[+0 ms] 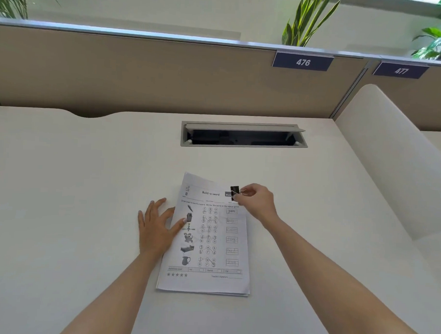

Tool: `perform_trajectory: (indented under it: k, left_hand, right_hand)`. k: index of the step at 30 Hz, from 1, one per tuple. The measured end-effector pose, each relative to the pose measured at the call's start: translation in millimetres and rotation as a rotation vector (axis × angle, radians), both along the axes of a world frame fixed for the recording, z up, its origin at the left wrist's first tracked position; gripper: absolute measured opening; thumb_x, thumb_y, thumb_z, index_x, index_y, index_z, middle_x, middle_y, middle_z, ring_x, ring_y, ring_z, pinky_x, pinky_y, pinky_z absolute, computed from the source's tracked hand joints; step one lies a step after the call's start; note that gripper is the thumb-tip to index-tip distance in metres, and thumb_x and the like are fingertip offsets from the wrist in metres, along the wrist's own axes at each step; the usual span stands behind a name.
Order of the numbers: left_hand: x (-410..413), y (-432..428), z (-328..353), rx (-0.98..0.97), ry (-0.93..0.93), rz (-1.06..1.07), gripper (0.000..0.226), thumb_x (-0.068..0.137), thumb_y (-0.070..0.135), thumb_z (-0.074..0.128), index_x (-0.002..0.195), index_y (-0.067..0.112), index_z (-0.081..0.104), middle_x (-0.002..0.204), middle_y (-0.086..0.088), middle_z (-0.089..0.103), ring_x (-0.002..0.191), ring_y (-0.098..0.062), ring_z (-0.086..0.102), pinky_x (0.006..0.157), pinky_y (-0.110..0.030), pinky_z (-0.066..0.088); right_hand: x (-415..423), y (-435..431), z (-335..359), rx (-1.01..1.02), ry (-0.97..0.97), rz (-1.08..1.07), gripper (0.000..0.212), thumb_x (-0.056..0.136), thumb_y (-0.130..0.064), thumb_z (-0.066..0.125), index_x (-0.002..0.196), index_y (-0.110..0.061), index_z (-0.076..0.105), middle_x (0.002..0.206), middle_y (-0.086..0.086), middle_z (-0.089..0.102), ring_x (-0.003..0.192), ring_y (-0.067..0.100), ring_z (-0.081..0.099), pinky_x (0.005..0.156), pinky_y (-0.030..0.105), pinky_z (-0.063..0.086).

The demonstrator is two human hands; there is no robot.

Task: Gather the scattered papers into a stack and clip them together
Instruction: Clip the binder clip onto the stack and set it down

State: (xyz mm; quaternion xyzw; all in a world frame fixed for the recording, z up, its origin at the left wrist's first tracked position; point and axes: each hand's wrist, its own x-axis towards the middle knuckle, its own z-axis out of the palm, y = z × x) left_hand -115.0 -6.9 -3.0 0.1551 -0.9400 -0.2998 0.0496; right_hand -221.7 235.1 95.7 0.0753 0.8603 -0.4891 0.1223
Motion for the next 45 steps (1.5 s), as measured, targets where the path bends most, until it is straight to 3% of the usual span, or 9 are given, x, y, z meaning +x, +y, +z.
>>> perform_trajectory:
  k: [4, 11, 15, 20, 26, 31, 33, 35, 45]
  left_hand:
    - [2.8, 3.7, 2.0, 0.052, 0.061, 0.049, 0.042, 0.08, 0.058, 0.06, 0.108, 0.027, 0.065, 0.128, 0.008, 0.047, 0.14, -0.018, 0.024, 0.119, -0.044, -0.002]
    - [16.1, 9.3, -0.1, 0.052, 0.104, 0.108, 0.047, 0.068, 0.067, 0.048, 0.084, 0.024, 0.06, 0.101, 0.012, 0.052, 0.114, -0.017, 0.041, 0.117, -0.041, 0.012]
    - [17.1, 8.0, -4.7, 0.058, 0.08, 0.111, 0.049, 0.066, 0.067, 0.047, 0.082, 0.023, 0.058, 0.098, 0.01, 0.053, 0.114, -0.019, 0.041, 0.115, -0.044, 0.017]
    - [13.3, 3.6, -4.6, 0.067, 0.032, 0.117, 0.055, 0.063, 0.073, 0.047, 0.083, 0.024, 0.059, 0.097, 0.009, 0.055, 0.113, -0.021, 0.043, 0.108, -0.049, 0.027]
    - [3.7, 3.6, 14.7, 0.151, -0.027, 0.137, 0.058, 0.063, 0.079, 0.04, 0.088, 0.031, 0.06, 0.103, 0.013, 0.054, 0.116, -0.02, 0.036, 0.108, -0.04, 0.024]
    - [-22.6, -7.6, 32.8, 0.278, 0.012, 0.166, 0.033, 0.089, 0.053, 0.051, 0.094, 0.025, 0.067, 0.091, 0.009, 0.066, 0.099, -0.016, 0.05, 0.094, -0.039, 0.039]
    - [-34.5, -12.7, 38.4, 0.33, -0.013, 0.137, 0.031, 0.093, 0.047, 0.048, 0.079, 0.025, 0.065, 0.07, 0.006, 0.064, 0.073, -0.016, 0.057, 0.071, -0.033, 0.045]
    - [-46.3, -16.9, 41.8, 0.4, -0.04, 0.129, 0.044, 0.094, 0.046, 0.045, 0.063, 0.015, 0.051, 0.054, 0.005, 0.049, 0.053, -0.016, 0.043, 0.055, -0.03, 0.031]
    - [-77.0, -24.9, 42.0, 0.543, -0.007, 0.169, 0.022, 0.087, 0.025, 0.066, 0.076, 0.007, 0.073, 0.062, 0.003, 0.062, 0.056, -0.009, 0.051, 0.057, -0.022, 0.037]
  right_hand:
    - [9.1, -24.3, -10.2, -0.106, -0.157, 0.004, 0.03, 0.067, -0.018, 0.078, 0.094, -0.007, 0.07, 0.084, 0.005, 0.074, 0.065, 0.009, 0.071, 0.069, 0.021, 0.056]
    - [12.2, -53.2, -23.2, -0.119, -0.271, 0.036, 0.029, 0.056, -0.019, 0.073, 0.079, -0.002, 0.072, 0.075, 0.001, 0.072, 0.073, 0.017, 0.065, 0.081, 0.033, 0.056]
    - [11.0, -57.4, -25.8, -0.105, -0.266, 0.069, 0.022, 0.065, -0.018, 0.075, 0.08, -0.004, 0.07, 0.077, 0.0, 0.067, 0.075, 0.017, 0.061, 0.069, 0.027, 0.045]
    - [12.4, -57.8, -35.7, -0.013, -0.232, 0.137, 0.038, 0.074, -0.043, 0.077, 0.093, -0.01, 0.071, 0.091, 0.004, 0.073, 0.087, 0.016, 0.066, 0.073, 0.027, 0.047]
    - [18.8, -57.8, -35.6, 0.049, -0.114, 0.147, 0.046, 0.075, -0.04, 0.078, 0.107, -0.009, 0.068, 0.098, 0.0, 0.07, 0.092, 0.014, 0.064, 0.078, 0.024, 0.048]
    - [21.5, -57.9, -34.4, 0.06, -0.086, 0.179, 0.051, 0.077, -0.036, 0.077, 0.117, -0.007, 0.064, 0.101, 0.003, 0.069, 0.095, 0.014, 0.063, 0.082, 0.022, 0.047]
    - [22.4, -57.9, -33.9, 0.061, -0.076, 0.189, 0.05, 0.078, -0.034, 0.077, 0.117, -0.006, 0.063, 0.096, 0.0, 0.066, 0.091, 0.013, 0.063, 0.081, 0.021, 0.048]
    - [22.3, -58.1, -34.7, 0.065, -0.073, 0.195, 0.049, 0.079, -0.032, 0.076, 0.117, -0.006, 0.063, 0.094, 0.0, 0.065, 0.089, 0.013, 0.063, 0.081, 0.022, 0.049]
    - [17.9, -60.8, -35.6, 0.121, -0.064, 0.24, 0.037, 0.084, -0.03, 0.071, 0.112, -0.006, 0.063, 0.098, 0.001, 0.065, 0.089, 0.015, 0.061, 0.083, 0.026, 0.05]
